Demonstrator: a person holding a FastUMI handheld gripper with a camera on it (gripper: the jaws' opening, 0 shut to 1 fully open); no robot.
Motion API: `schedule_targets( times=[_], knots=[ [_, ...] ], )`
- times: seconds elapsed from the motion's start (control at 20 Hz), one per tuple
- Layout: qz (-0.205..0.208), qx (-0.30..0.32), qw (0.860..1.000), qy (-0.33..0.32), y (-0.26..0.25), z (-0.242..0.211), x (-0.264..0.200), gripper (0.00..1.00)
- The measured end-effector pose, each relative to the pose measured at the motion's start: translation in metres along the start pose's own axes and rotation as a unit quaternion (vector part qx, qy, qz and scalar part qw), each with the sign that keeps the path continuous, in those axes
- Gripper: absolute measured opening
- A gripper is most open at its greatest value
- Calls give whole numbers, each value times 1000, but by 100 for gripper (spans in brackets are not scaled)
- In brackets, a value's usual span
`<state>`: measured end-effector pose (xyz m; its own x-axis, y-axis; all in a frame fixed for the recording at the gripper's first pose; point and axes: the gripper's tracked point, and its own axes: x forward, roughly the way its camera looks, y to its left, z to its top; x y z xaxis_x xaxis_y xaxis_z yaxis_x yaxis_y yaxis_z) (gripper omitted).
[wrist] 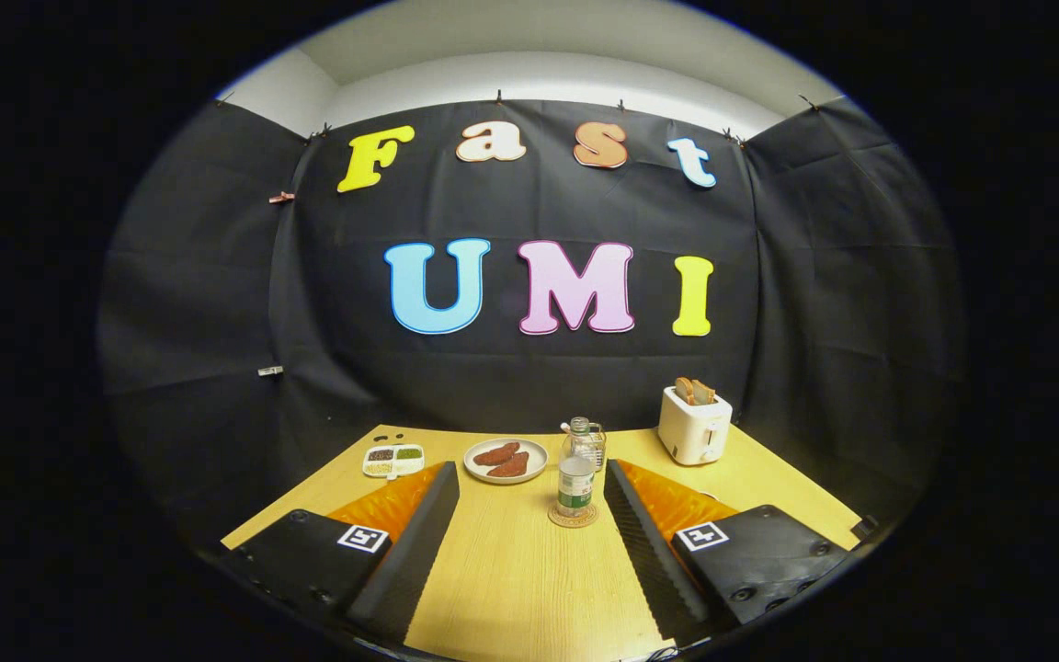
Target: Take the bottle from table, then pour the juice into the cup, finally place the bottle on the coaster
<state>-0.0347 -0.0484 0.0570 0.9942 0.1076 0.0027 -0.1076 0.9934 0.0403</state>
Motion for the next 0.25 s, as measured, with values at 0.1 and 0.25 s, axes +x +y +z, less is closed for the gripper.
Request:
schedule_targets(
  times=[0.1, 0.25],
  knots=[
    [3, 5, 1000, 0, 6, -1, -3, 97],
    [7, 3, 1000, -2, 12, -2, -5, 97]
  ],
)
